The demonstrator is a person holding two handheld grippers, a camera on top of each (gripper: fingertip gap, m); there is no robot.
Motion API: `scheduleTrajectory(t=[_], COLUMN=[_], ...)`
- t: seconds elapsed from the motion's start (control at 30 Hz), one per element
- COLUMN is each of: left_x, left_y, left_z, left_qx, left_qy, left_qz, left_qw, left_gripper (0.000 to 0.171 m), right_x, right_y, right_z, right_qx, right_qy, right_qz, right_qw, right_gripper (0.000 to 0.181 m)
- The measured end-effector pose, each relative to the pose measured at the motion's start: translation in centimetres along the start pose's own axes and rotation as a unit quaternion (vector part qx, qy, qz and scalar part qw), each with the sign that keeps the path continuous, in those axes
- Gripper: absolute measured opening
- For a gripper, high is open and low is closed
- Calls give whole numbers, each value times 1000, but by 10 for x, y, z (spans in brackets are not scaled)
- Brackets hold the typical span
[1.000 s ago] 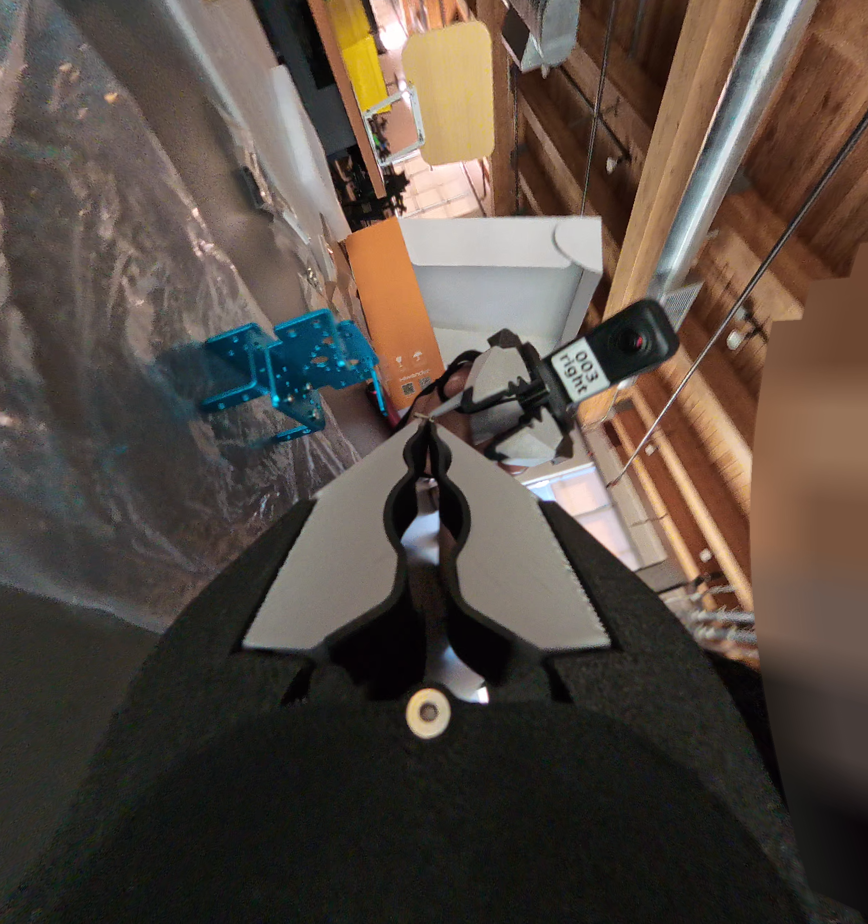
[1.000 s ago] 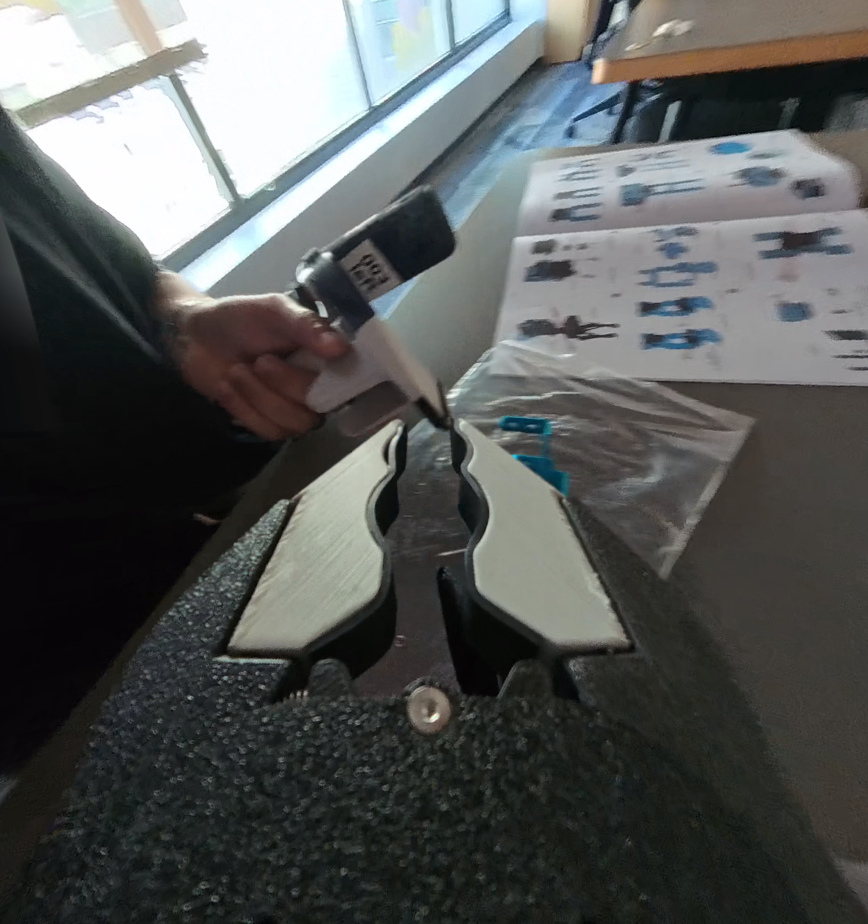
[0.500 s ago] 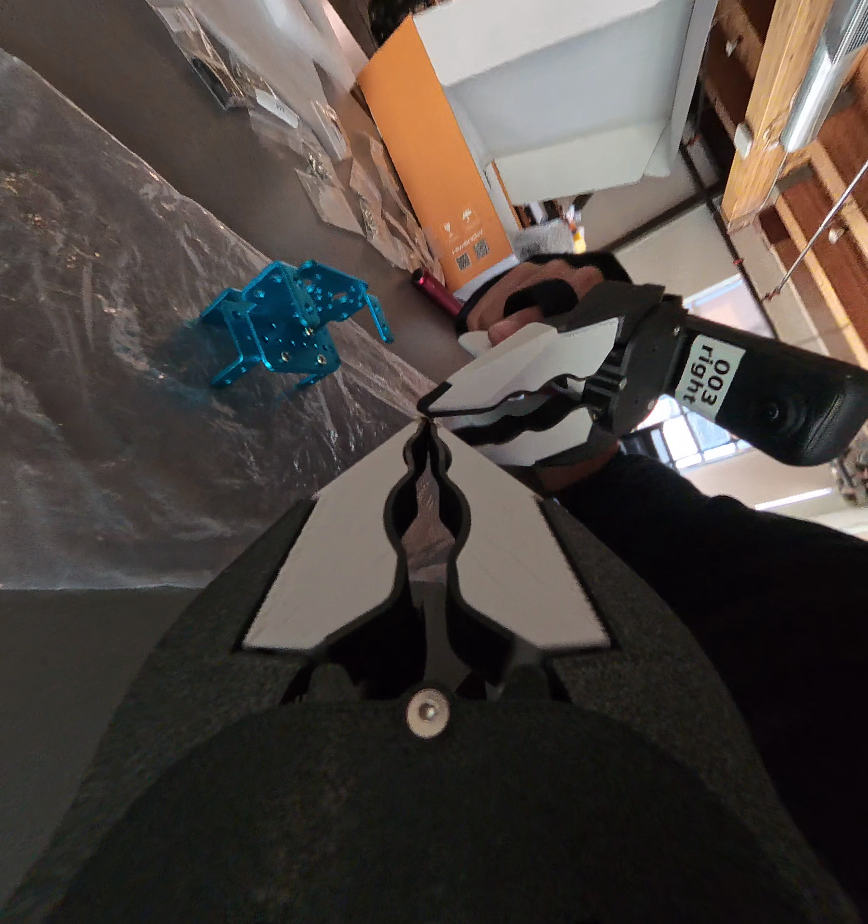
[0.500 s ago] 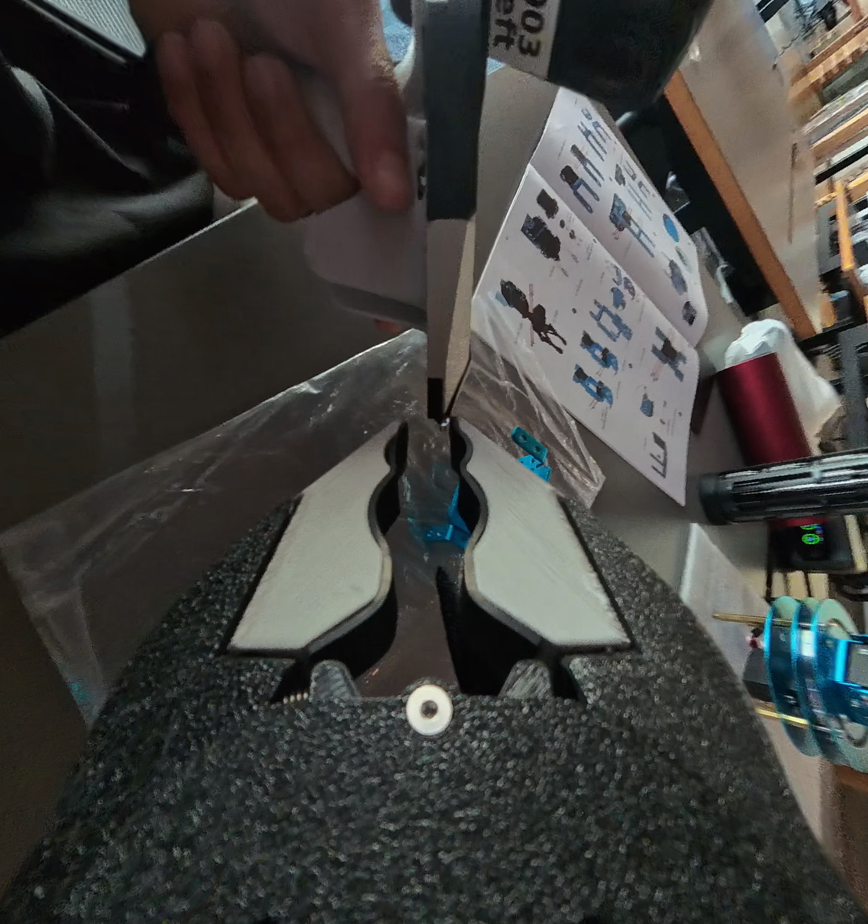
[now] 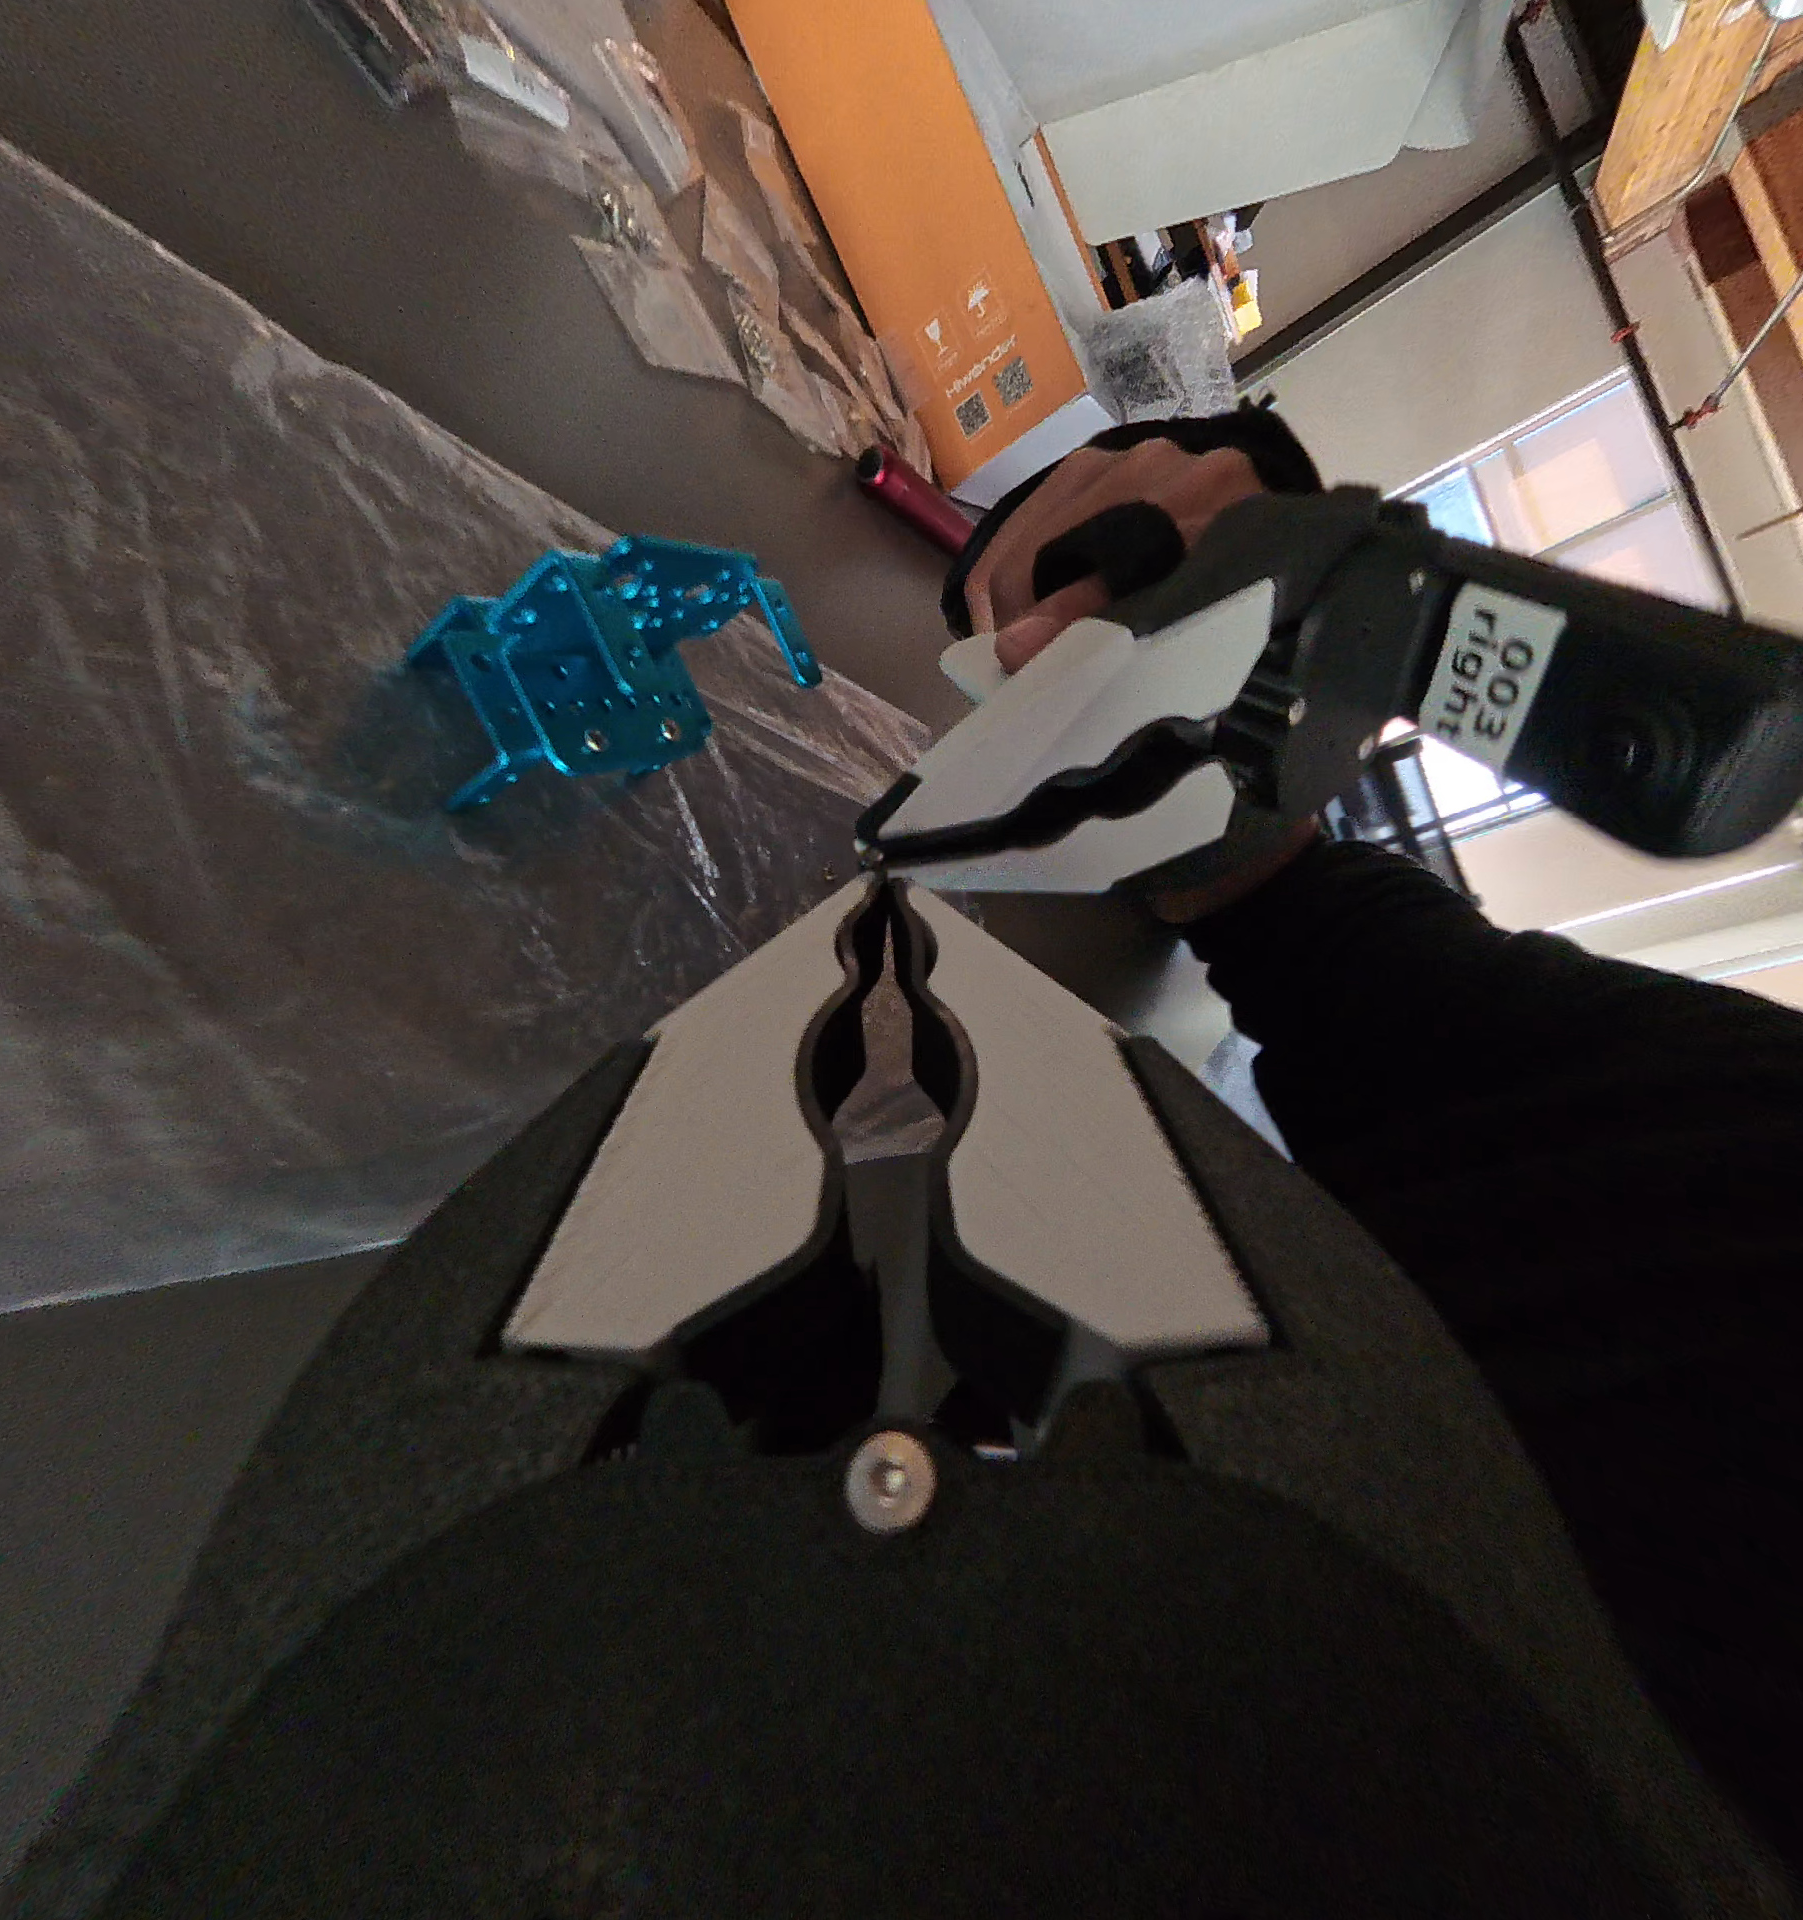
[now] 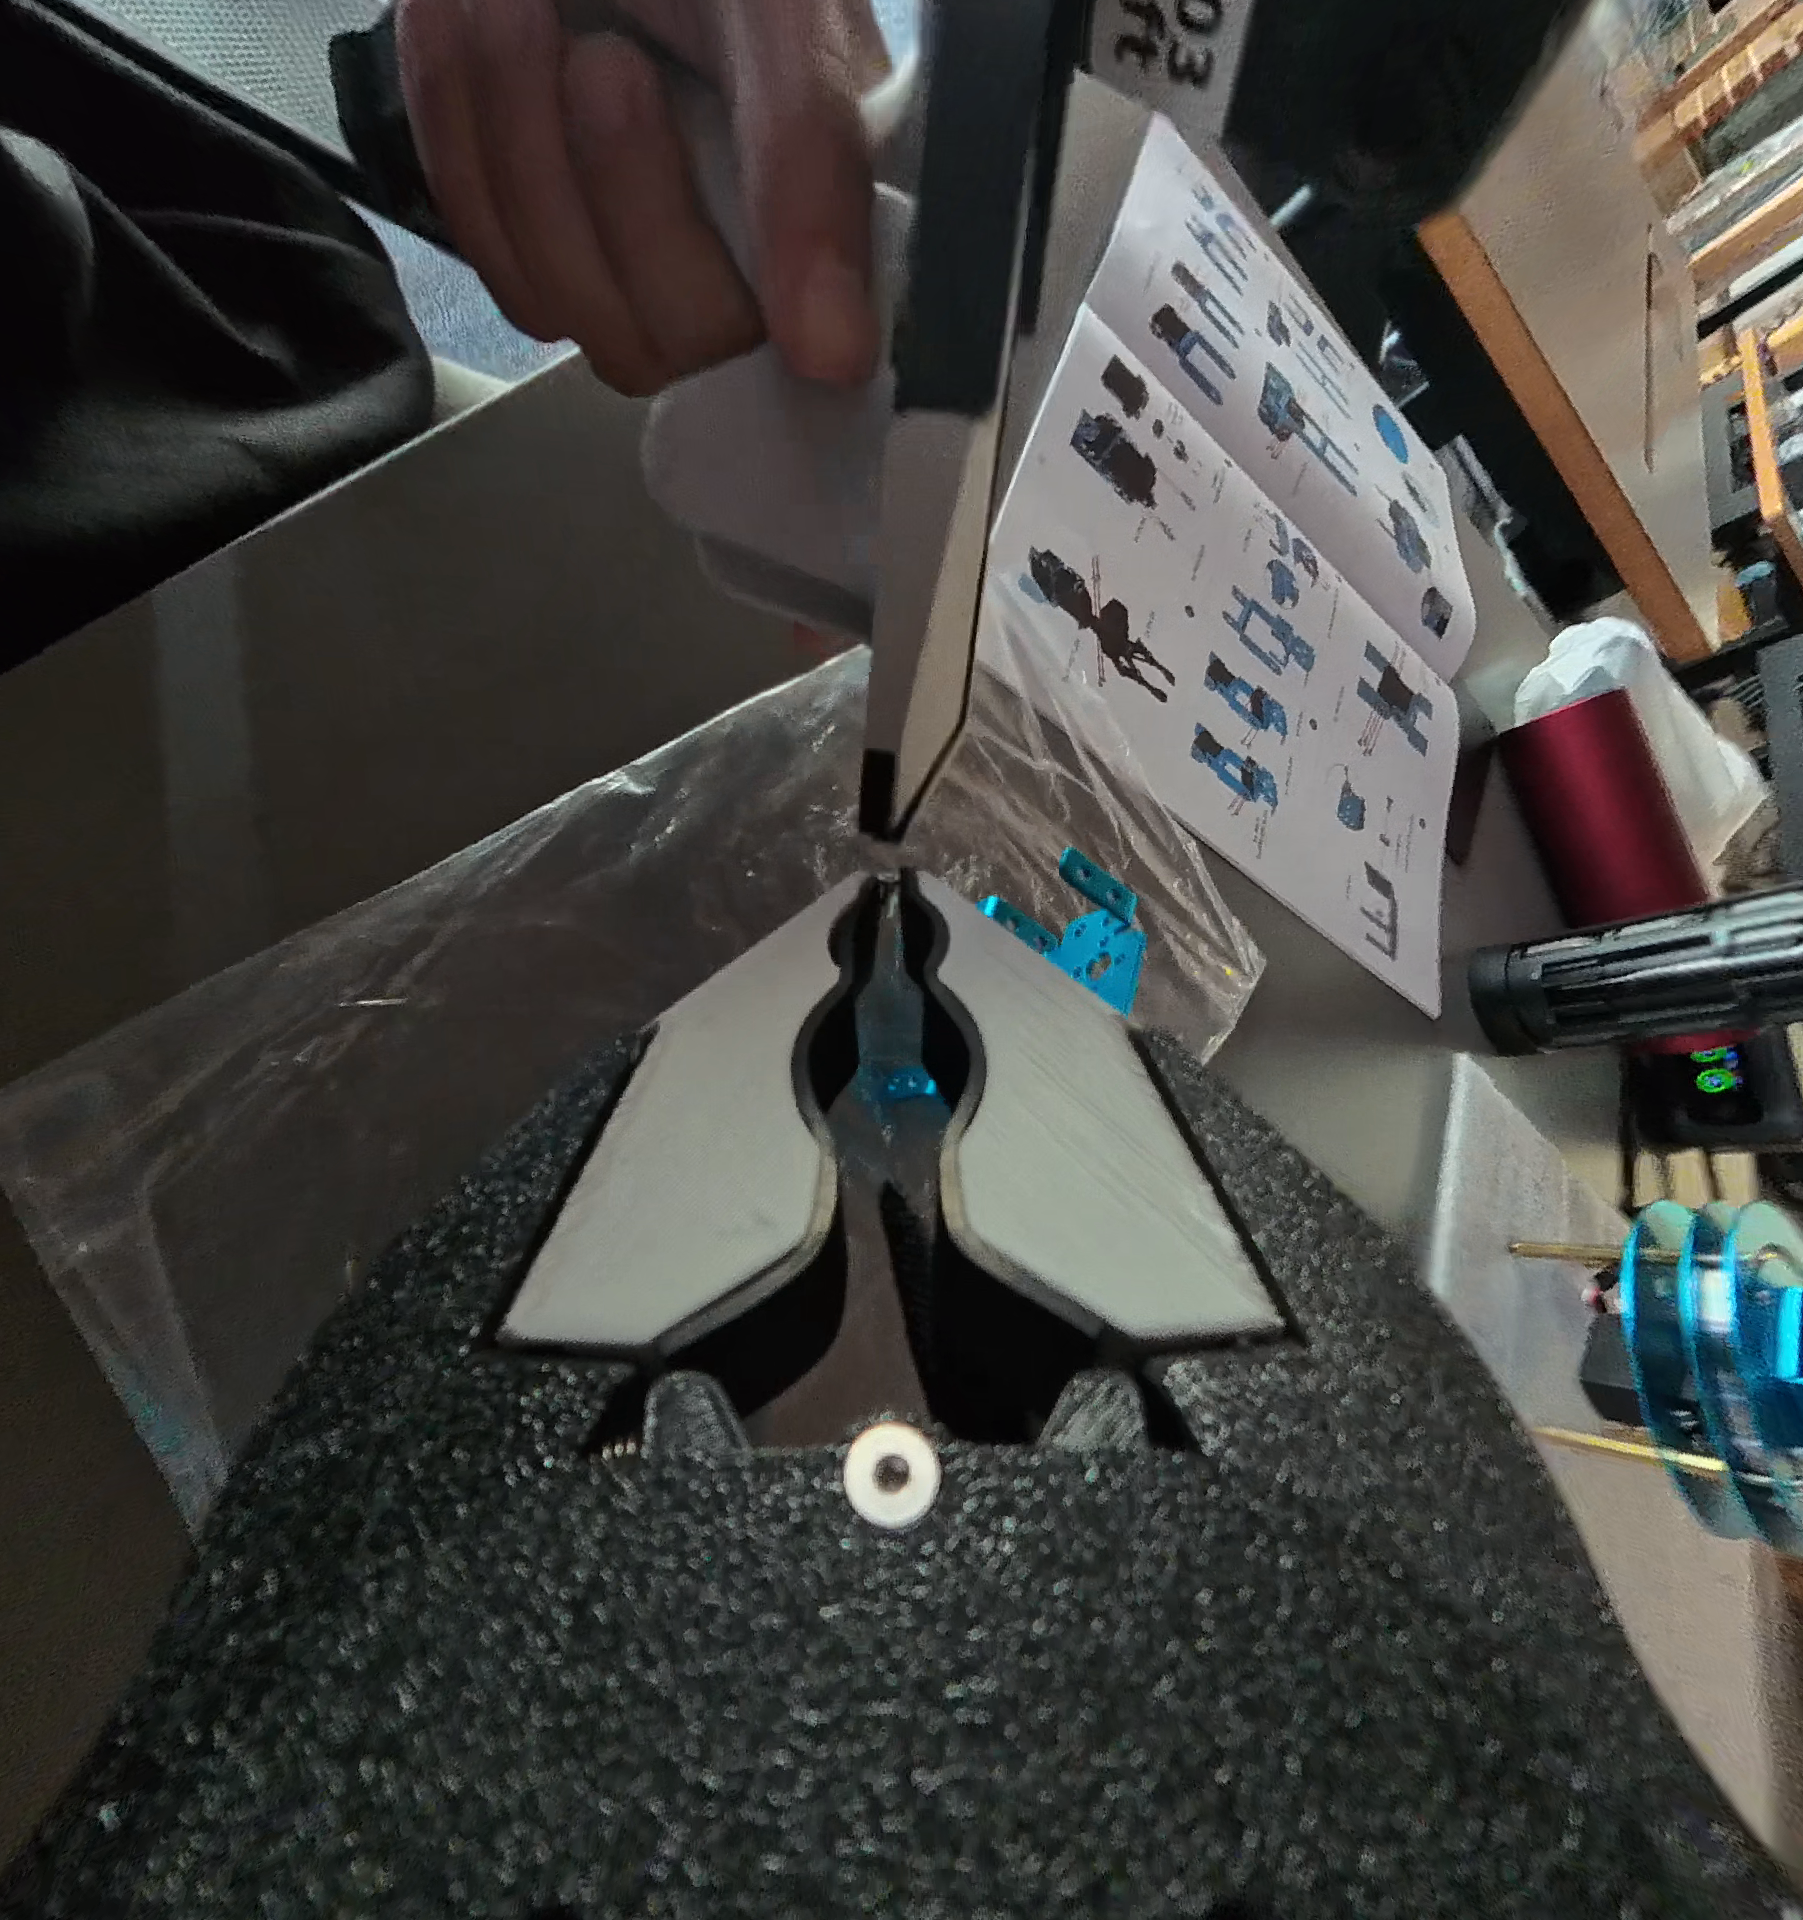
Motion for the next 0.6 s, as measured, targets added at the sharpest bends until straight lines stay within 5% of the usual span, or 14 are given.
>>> scheduleTrajectory(t=[0.17, 0.27, 0.37, 0.5, 0.6], left_x=[-2, -8, -26, -36, -38], left_y=[-11, -11, -11, -5, -5], left_z=[-2, -1, -8, -15, -20], left_qx=[-8, -43, -145, -214, -251], left_qy=[120, 252, 356, 386, 367], left_qz=[31, -4, -35, -79, -76], left_qw=[992, 967, 923, 894, 893], left_gripper=[21, 24, 23, 21, 21], right_x=[-22, -41, -51, -59, -59], right_y=[-10, -12, -8, -4, -1], right_z=[1, -3, 0, 1, 0], right_qx=[-101, -196, -258, -312, -324], right_qy=[161, 327, 459, 548, 566], right_qz=[14, 4, -19, -33, -39], right_qw=[982, 924, 850, 776, 757], right_gripper=[3, 3, 2, 2, 2])
Point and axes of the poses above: each gripper's, where its closed fingertips meet, y out along the fingers, z out of its underside, x = y × z across the jaws, the point moved 8 cm from there along -y, back along the fingers, and after that the axes turned 13 degrees about -x, right-handed, at the moved point
